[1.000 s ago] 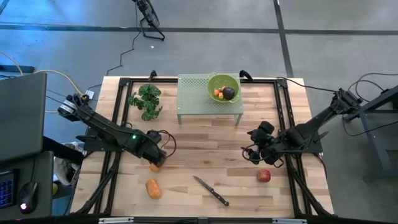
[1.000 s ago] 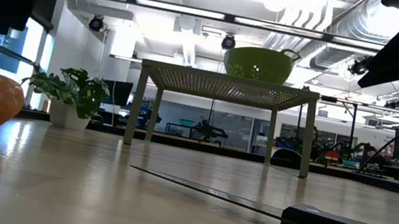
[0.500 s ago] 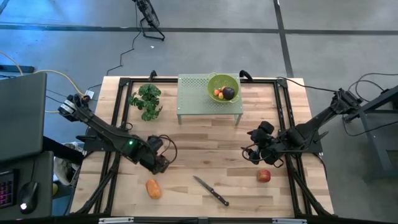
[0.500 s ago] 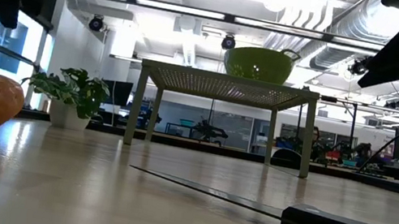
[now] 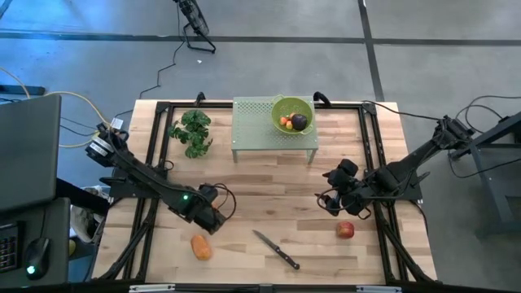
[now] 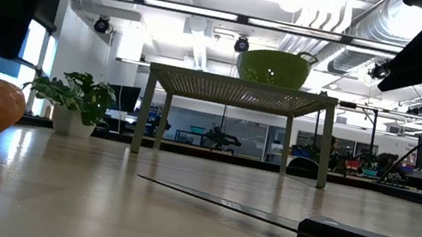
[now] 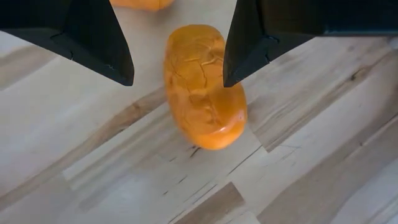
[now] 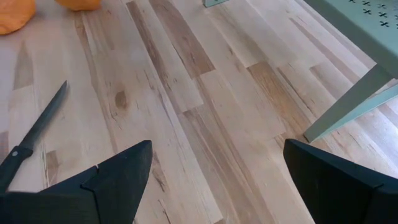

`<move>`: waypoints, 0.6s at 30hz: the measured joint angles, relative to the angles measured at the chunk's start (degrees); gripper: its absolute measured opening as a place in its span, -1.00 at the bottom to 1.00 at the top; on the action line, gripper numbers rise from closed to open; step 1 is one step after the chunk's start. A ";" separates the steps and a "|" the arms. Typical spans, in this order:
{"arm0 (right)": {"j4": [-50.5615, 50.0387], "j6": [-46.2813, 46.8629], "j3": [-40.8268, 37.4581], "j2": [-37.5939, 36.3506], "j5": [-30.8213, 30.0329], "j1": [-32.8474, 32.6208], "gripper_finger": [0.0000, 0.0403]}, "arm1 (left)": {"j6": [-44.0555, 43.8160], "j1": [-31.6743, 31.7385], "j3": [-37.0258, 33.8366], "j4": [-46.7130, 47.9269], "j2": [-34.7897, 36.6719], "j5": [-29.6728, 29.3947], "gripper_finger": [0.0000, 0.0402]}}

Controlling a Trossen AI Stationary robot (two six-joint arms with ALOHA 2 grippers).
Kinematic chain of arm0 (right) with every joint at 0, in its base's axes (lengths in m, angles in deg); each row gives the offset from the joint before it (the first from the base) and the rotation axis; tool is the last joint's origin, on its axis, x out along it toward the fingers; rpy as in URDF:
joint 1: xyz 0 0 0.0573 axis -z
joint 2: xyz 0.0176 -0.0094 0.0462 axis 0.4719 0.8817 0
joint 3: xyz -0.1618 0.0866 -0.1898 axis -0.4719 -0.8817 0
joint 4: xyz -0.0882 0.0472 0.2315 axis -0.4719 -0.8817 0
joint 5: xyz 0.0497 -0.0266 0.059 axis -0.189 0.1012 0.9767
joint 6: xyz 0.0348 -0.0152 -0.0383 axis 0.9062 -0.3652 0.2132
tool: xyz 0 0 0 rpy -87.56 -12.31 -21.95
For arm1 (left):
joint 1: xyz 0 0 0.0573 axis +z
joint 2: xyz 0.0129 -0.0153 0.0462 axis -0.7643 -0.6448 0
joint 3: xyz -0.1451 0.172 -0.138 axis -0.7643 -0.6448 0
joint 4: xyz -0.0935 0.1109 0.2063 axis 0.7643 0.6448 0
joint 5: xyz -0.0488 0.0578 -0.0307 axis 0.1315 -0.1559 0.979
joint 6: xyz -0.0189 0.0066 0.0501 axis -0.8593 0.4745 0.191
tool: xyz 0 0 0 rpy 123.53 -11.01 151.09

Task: Pick & Place Fruit
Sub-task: Put the top potato into the green strainer bowl on the top shelf

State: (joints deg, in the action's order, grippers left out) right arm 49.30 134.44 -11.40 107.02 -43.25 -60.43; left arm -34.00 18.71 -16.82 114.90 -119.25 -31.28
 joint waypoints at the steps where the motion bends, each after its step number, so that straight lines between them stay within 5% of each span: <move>1: 0.00 -0.02 0.00 0.00 -0.02 0.00 0.77 | -0.16 0.00 0.00 0.04 -0.33 0.08 0.20; 18: 0.11 -0.02 0.00 0.00 -0.15 0.01 0.77 | -2.45 0.02 0.00 3.07 -4.12 0.80 0.20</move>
State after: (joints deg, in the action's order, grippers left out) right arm 49.41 134.42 -11.40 107.02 -43.41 -60.42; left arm -36.45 18.74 -16.82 117.97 -123.37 -30.47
